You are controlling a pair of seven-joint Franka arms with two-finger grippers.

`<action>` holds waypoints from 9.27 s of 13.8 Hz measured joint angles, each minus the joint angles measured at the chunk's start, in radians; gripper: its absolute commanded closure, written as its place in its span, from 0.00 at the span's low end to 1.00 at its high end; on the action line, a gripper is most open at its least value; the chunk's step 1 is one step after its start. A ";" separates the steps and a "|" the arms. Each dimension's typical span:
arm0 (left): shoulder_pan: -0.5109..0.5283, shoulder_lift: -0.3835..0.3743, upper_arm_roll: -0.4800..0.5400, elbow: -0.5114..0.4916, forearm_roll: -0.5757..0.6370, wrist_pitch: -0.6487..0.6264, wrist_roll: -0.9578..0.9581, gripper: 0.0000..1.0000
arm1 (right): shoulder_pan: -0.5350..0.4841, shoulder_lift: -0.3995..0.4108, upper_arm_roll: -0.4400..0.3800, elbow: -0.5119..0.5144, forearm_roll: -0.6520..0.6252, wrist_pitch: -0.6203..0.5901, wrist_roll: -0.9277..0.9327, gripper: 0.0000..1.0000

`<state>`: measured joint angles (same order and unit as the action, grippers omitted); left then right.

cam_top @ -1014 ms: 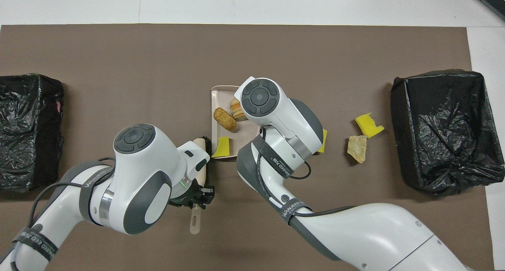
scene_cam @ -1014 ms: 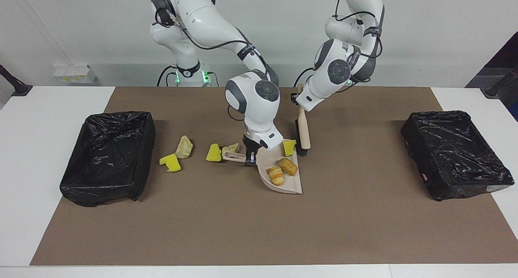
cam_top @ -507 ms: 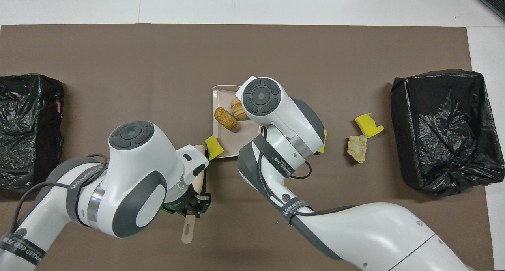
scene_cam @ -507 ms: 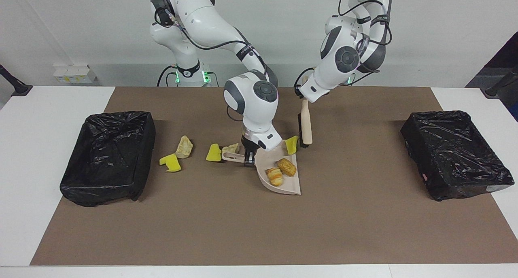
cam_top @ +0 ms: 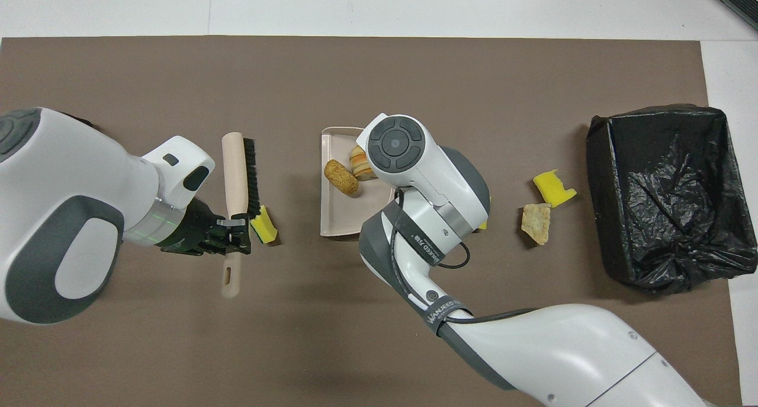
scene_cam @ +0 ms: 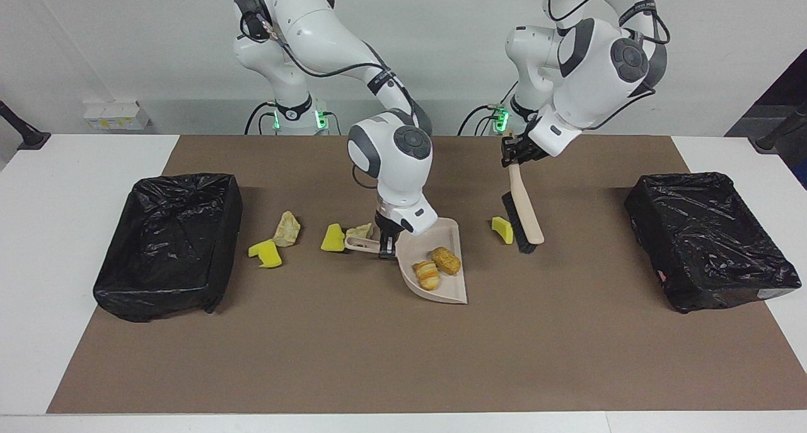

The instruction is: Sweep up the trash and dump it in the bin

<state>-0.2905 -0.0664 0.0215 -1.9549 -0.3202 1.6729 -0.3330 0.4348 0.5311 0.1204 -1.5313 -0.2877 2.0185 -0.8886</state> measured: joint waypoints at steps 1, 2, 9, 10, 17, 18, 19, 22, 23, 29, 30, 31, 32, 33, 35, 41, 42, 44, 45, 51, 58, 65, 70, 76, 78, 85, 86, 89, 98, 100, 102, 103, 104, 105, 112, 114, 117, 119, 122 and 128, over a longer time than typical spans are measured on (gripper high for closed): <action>0.028 -0.010 0.002 -0.025 0.001 -0.018 -0.028 1.00 | 0.000 0.000 0.000 -0.001 0.000 0.000 0.000 1.00; 0.046 -0.029 0.004 -0.060 0.001 -0.025 -0.054 1.00 | 0.000 -0.001 0.000 -0.004 0.000 0.002 0.000 1.00; -0.004 -0.158 -0.023 -0.390 0.002 0.003 -0.081 1.00 | 0.003 -0.022 0.000 -0.044 0.000 0.035 0.000 1.00; -0.036 -0.157 -0.026 -0.418 0.002 0.049 -0.081 1.00 | 0.003 -0.024 0.000 -0.046 0.000 0.035 0.000 1.00; -0.145 -0.084 -0.032 -0.434 -0.022 0.308 -0.011 1.00 | 0.004 -0.025 0.001 -0.048 0.000 0.035 0.000 1.00; -0.157 -0.070 -0.032 -0.424 -0.040 0.353 0.031 1.00 | 0.004 -0.025 0.001 -0.048 0.000 0.035 0.000 1.00; -0.176 -0.055 -0.032 -0.409 -0.055 0.395 0.061 1.00 | 0.004 -0.025 0.001 -0.048 0.000 0.035 0.000 1.00; -0.252 -0.016 -0.034 -0.347 -0.065 0.421 0.074 1.00 | 0.004 -0.025 0.001 -0.049 0.000 0.035 0.000 1.00; -0.270 -0.010 -0.035 -0.334 -0.065 0.420 0.074 1.00 | 0.004 -0.026 0.001 -0.049 0.000 0.035 0.000 1.00; -0.197 -0.013 0.001 -0.221 -0.025 0.216 0.085 1.00 | 0.004 -0.026 0.001 -0.049 0.000 0.035 0.000 1.00; -0.170 -0.012 0.006 -0.208 0.013 0.215 0.089 1.00 | 0.004 -0.026 0.001 -0.049 0.000 0.035 0.000 1.00; -0.143 -0.006 0.007 -0.195 0.052 0.216 0.091 1.00 | 0.004 -0.026 0.001 -0.049 0.000 0.035 0.000 1.00; -0.113 0.004 0.008 -0.184 0.086 0.220 0.099 1.00 | 0.005 -0.026 0.001 -0.049 0.000 0.035 0.000 1.00; -0.082 0.018 0.009 -0.177 0.106 0.233 0.118 1.00 | 0.005 -0.026 0.001 -0.049 0.000 0.035 0.000 1.00; -0.051 0.067 0.011 -0.176 0.112 0.285 0.148 1.00 | 0.005 -0.026 0.001 -0.049 0.000 0.035 0.000 1.00; -0.143 0.162 -0.019 -0.187 0.112 0.409 0.159 1.00 | 0.005 -0.026 0.001 -0.049 0.000 0.035 0.000 1.00; -0.167 0.161 -0.021 -0.187 0.111 0.411 0.159 1.00 | 0.005 -0.026 0.001 -0.049 0.000 0.035 0.000 1.00; -0.209 0.160 -0.023 -0.186 0.096 0.410 0.155 1.00 | 0.005 -0.026 0.001 -0.049 0.000 0.035 0.000 1.00; -0.225 0.159 -0.024 -0.184 0.079 0.407 0.152 1.00 | 0.005 -0.026 0.001 -0.049 0.000 0.035 0.000 1.00; -0.230 0.121 -0.008 -0.132 0.044 0.240 0.098 1.00 | 0.004 -0.027 0.001 -0.050 0.000 0.036 0.000 1.00; -0.229 0.065 -0.003 -0.121 0.041 0.216 0.038 1.00 | -0.017 -0.042 0.000 -0.071 0.009 0.083 0.000 1.00; -0.273 0.068 -0.021 -0.148 0.038 0.294 -0.038 1.00 | -0.016 -0.063 0.001 -0.121 0.010 0.123 0.000 1.00; -0.313 0.066 -0.024 -0.214 0.037 0.247 -0.038 1.00 | -0.009 -0.063 0.001 -0.123 0.010 0.125 0.000 1.00; -0.336 0.026 -0.025 -0.207 0.038 0.047 -0.037 1.00 | -0.009 -0.064 0.001 -0.124 0.011 0.125 0.000 1.00; -0.336 0.023 -0.026 -0.195 0.039 -0.012 -0.036 1.00 | -0.009 -0.064 0.001 -0.125 0.011 0.125 0.000 1.00; -0.332 0.001 -0.015 -0.116 0.051 -0.179 -0.015 1.00 | -0.062 -0.135 -0.001 -0.155 0.055 0.125 -0.005 1.00; -0.315 -0.019 -0.009 -0.099 0.054 -0.197 -0.017 1.00 | -0.085 -0.173 -0.001 -0.179 0.085 0.125 -0.026 1.00; -0.273 -0.096 0.001 -0.087 0.058 -0.193 -0.109 1.00 | -0.179 -0.286 -0.003 -0.240 0.166 0.076 -0.172 1.00; -0.353 -0.122 -0.148 -0.341 0.058 0.230 -0.341 1.00 | -0.539 -0.456 -0.007 -0.266 0.231 -0.091 -0.642 1.00; -0.383 -0.121 -0.154 -0.398 0.058 0.285 -0.324 1.00 | -0.633 -0.459 -0.010 -0.266 0.239 -0.093 -0.753 1.00; -0.386 -0.122 -0.153 -0.427 0.059 0.302 -0.298 1.00 | -0.745 -0.459 -0.014 -0.265 0.241 -0.093 -0.860 1.00; -0.386 -0.122 -0.153 -0.440 0.059 0.319 -0.294 1.00 | -0.794 -0.459 -0.016 -0.265 0.238 -0.091 -0.899 1.00; -0.386 -0.122 -0.153 -0.450 0.059 0.338 -0.293 1.00 | -0.832 -0.459 -0.018 -0.264 0.225 -0.086 -0.928 1.00; -0.386 -0.123 -0.153 -0.458 0.059 0.348 -0.297 1.00 | -0.858 -0.459 -0.020 -0.263 0.184 -0.072 -0.940 1.00; -0.388 -0.130 -0.154 -0.524 0.059 0.457 -0.302 1.00 | -0.837 -0.454 -0.009 -0.269 -0.328 0.097 -0.861 1.00; -0.388 -0.130 -0.154 -0.529 0.059 0.461 -0.303 0.89 | -0.793 -0.451 -0.007 -0.282 -0.461 0.097 -0.787 1.00; -0.388 -0.130 -0.151 -0.530 0.059 0.461 -0.306 0.60 | -0.759 -0.449 -0.006 -0.290 -0.549 0.095 -0.743 1.00; -0.385 -0.130 -0.149 -0.533 0.059 0.461 -0.309 0.55 | -0.741 -0.449 -0.006 -0.290 -0.606 0.079 -0.724 1.00; -0.385 -0.130 -0.146 -0.536 0.059 0.461 -0.309 0.56 | -0.703 -0.452 -0.005 -0.290 -0.645 0.032 -0.652 1.00; -0.384 -0.130 -0.145 -0.536 0.059 0.461 -0.309 0.58 | -0.702 -0.454 -0.007 -0.284 -0.667 0.029 -0.649 1.00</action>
<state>-0.6750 -0.1962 -0.1235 -2.4912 -0.2614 2.1340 -0.6424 -0.2674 0.0772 0.1134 -1.8153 -0.9551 2.0476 -1.5376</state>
